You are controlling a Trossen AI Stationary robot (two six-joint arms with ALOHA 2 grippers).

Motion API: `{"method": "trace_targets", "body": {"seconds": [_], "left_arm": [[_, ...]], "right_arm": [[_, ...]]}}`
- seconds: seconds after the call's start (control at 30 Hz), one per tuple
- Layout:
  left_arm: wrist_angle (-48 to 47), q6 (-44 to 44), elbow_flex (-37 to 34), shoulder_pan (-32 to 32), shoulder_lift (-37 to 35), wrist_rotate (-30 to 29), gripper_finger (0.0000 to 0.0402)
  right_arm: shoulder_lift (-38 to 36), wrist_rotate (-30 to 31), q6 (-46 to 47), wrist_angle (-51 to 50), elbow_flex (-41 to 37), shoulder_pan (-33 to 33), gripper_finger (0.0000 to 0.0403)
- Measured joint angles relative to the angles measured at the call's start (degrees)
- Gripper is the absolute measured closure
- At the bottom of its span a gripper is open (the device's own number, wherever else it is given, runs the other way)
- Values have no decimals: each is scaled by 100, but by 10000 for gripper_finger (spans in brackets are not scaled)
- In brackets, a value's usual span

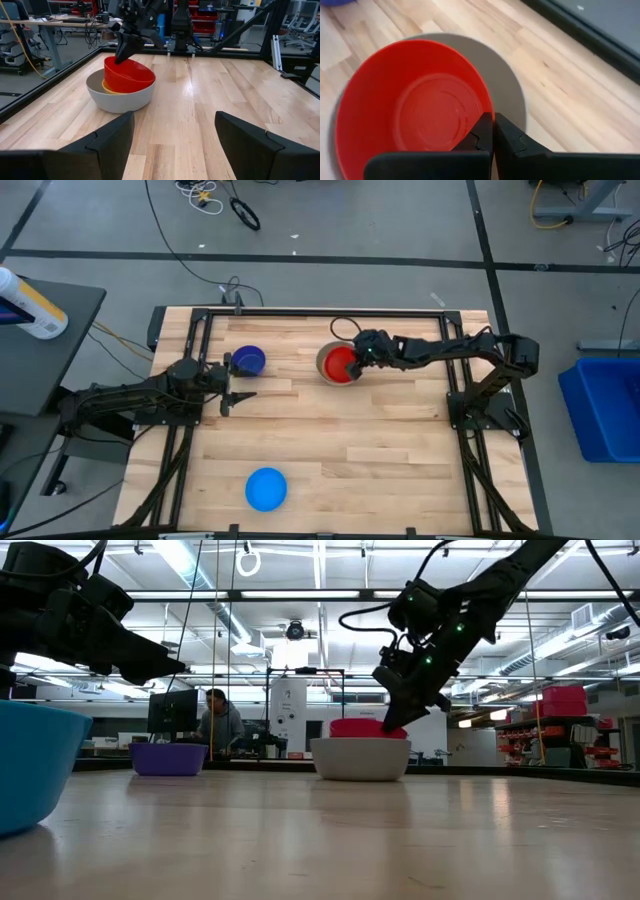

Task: Nest bowls inside each other
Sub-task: Stack the red bowl on top of the yellow bowl

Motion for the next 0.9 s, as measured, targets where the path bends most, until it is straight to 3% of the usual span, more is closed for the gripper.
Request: {"method": "trace_targets", "body": {"seconds": [0.43, 0.6, 0.7, 0.9], "left_arm": [[0, 17, 0, 0, 0, 0, 116], [0, 17, 0, 0, 1, 0, 116], [0, 17, 0, 0, -1, 0, 116], [0, 17, 0, 0, 1, 0, 116]], "right_arm": [[0, -691, 0, -345, 0, -141, 402], [0, -699, 41, -413, 0, -142, 396], [0, -736, 0, -343, 0, -142, 364], [0, -850, -2, -341, 0, -147, 263]]}}
